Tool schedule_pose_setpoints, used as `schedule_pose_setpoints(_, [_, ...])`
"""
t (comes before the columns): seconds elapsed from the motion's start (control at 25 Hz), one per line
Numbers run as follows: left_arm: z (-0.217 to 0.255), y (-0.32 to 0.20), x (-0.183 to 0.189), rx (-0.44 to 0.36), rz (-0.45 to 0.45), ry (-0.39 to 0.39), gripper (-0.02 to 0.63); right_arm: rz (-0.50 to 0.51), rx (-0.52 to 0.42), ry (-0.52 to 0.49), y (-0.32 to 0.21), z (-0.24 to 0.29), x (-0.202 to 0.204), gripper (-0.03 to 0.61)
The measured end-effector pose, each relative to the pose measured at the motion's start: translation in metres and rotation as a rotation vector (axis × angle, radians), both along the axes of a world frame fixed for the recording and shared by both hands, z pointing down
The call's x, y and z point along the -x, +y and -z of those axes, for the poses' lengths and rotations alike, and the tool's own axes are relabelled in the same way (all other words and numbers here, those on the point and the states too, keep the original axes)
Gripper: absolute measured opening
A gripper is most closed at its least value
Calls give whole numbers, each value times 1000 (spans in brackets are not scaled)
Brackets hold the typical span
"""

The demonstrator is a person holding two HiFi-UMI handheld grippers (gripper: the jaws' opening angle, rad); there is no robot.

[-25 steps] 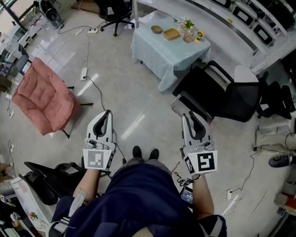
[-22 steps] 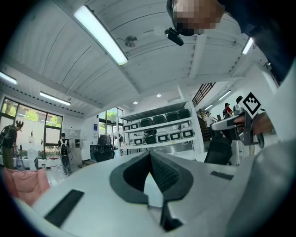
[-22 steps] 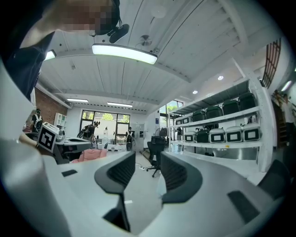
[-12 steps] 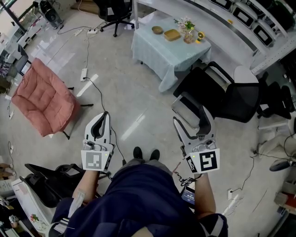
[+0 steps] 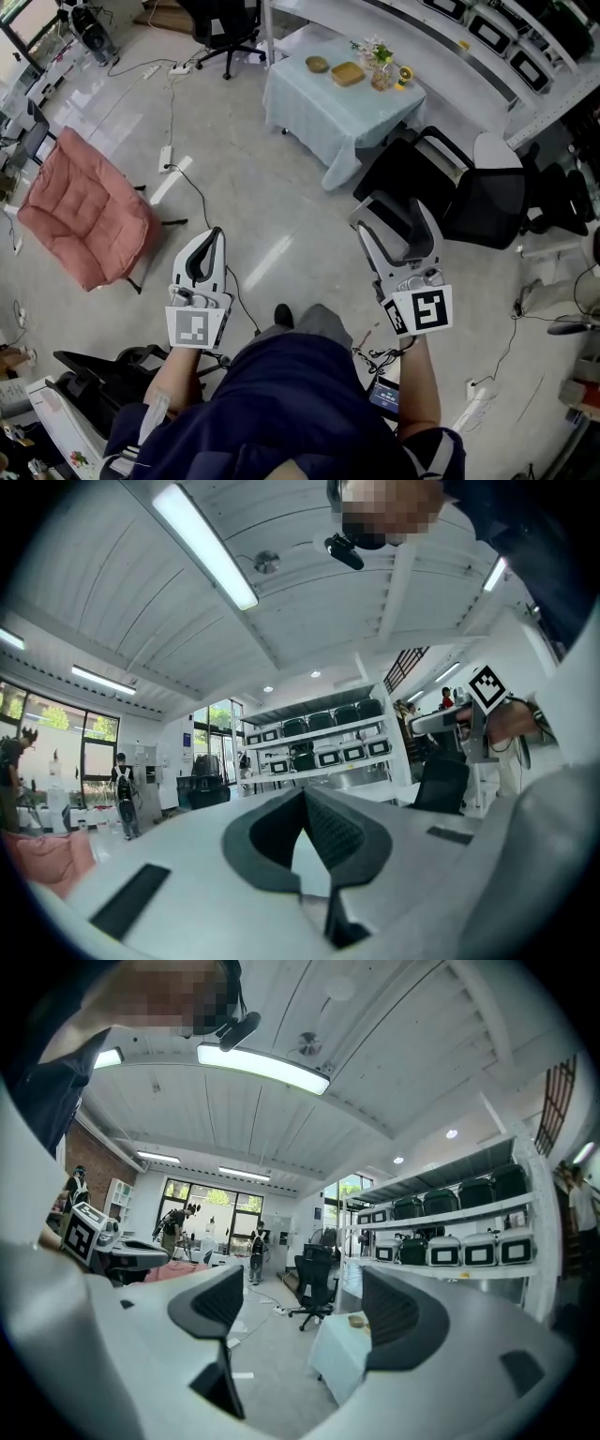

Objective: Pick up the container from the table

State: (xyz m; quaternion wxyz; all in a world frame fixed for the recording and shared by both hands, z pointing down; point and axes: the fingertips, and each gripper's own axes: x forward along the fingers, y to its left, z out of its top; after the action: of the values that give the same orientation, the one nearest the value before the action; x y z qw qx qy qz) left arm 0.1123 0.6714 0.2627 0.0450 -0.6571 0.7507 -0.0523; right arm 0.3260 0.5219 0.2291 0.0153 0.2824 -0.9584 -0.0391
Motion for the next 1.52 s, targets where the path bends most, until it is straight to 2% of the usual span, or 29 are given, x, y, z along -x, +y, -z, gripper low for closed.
schedule_pose_setpoints(0.2, [-6, -24, 24, 0, 7, 0, 3, -6, 2, 15, -32, -11, 28, 394])
schedule_pose_setpoints(0.36, [-12, -70, 45, -5, 13, -5, 3, -10, 13, 24, -84, -27, 52, 394])
schedule_pose_setpoints(0.6, [-21, -173, 87, -5, 37, -20, 3, -19, 39, 8, -198, -50, 95, 393])
schedule_pose_setpoints(0.8, [-18, -269, 127, 3, 62, -20, 3, -28, 104, 16, -299, -73, 129, 391])
schedule_pose_setpoints(1.0, [-17, -342, 164, -3, 48, -27, 3, -80, 147, 39, -376, -97, 158, 388])
schedule_pose_setpoints(1.28, [-25, -456, 235, -12, -50, -53, 3, -204, 162, 65, -472, -130, 206, 385])
schedule_pose_setpoints(1.4, [-32, -519, 272, -39, -149, -61, 3, -301, 185, 81, -516, -153, 232, 383])
schedule_pose_setpoints(1.52, [-47, -580, 310, -2, -257, -68, 3, -419, 234, 87, -561, -179, 256, 383])
